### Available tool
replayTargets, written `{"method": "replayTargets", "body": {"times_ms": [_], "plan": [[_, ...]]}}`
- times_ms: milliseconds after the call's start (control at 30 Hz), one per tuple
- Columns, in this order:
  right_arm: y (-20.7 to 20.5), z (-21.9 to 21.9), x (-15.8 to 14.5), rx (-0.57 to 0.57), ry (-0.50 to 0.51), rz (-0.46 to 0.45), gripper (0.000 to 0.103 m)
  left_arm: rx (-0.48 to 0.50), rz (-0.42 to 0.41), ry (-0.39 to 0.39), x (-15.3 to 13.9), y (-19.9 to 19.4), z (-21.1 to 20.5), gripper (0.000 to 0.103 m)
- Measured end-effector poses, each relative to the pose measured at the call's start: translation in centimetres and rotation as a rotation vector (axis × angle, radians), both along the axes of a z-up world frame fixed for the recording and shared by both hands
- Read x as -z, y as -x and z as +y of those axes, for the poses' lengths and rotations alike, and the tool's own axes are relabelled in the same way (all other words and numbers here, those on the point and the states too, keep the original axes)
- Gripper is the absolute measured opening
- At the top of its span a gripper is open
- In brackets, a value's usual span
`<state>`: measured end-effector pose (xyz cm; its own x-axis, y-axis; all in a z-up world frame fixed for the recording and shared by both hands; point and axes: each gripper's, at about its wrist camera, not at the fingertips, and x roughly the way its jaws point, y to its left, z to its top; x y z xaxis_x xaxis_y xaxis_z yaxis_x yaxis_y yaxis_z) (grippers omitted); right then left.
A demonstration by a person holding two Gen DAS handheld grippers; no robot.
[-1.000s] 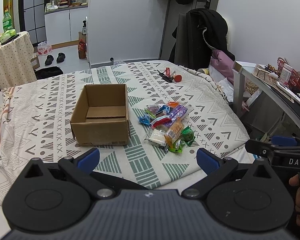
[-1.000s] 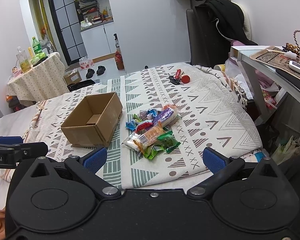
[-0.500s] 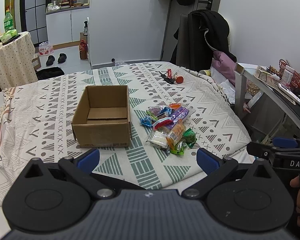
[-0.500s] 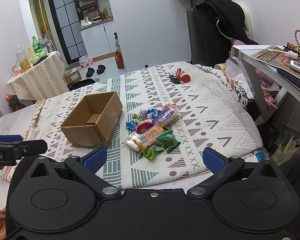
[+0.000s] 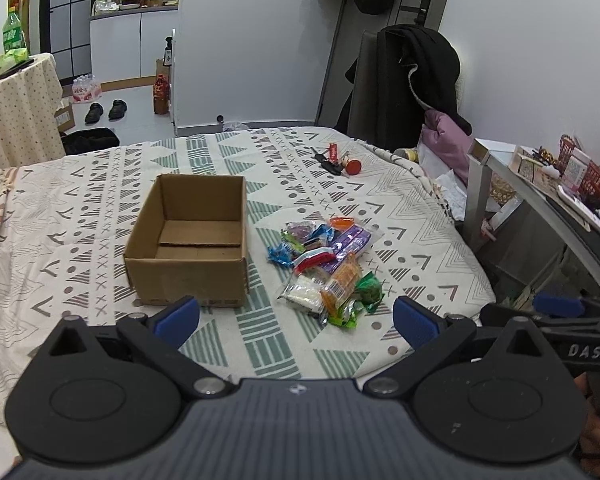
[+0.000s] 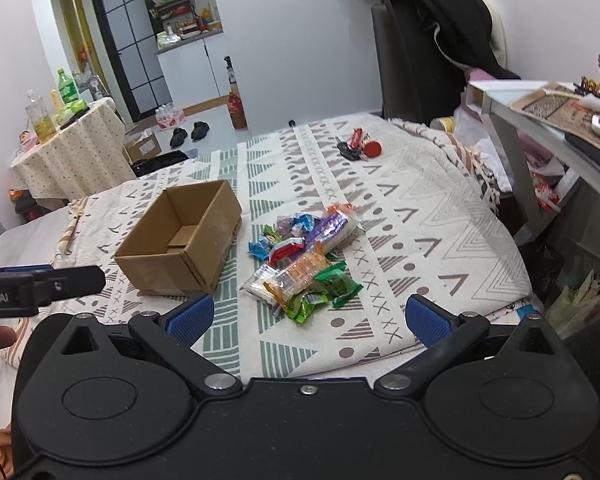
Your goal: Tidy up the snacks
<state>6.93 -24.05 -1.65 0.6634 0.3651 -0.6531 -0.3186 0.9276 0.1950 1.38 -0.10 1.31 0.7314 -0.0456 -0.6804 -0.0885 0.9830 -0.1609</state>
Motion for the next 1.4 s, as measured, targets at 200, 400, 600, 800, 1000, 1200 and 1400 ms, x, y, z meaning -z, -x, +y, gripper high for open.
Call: {"method": "replayTargets", "body": {"times_ms": [200,400,600,800,1000,1200,1400], "plan": [[-1.8,-1.0,1.1,0.019,-0.015,0.049,0.103,-0.003,0.012,0.02,0.9,-2.2,-0.4,0.102],[-3.8,-1.8,2.3,0.025,-0.019,0.09,0.103,0.004,0.032,0.021,1.8,-4.4,-1.2,0.102],[-5.8,-2.2,2.9,0.018,-0.021,0.111,0.103,0.009,0.067,0.038,2.9,-6.8,-1.8,0.102],[-7.8,-2.7,3.9,0.022,-0.032,0.148,0.103,0.007,0.097,0.036,3.7,-9.1,-2.5,0.1],[-9.8,-3.2,5.4,0.027,-0.05,0.189,0.103,0.004,0.124,0.028,4.8,-11.1,-2.8,0.1],[-11.6,-3.6,7.0,0.019,-0.098,0.223,0.103,-0.007,0.16,0.045,6.7,-13.1,-2.6,0.097],[-13.6,-3.0,8.8,-0.009,-0.119,0.271,0.089,-0.019,0.209,0.068,9.0,-14.9,-2.3,0.082]]}}
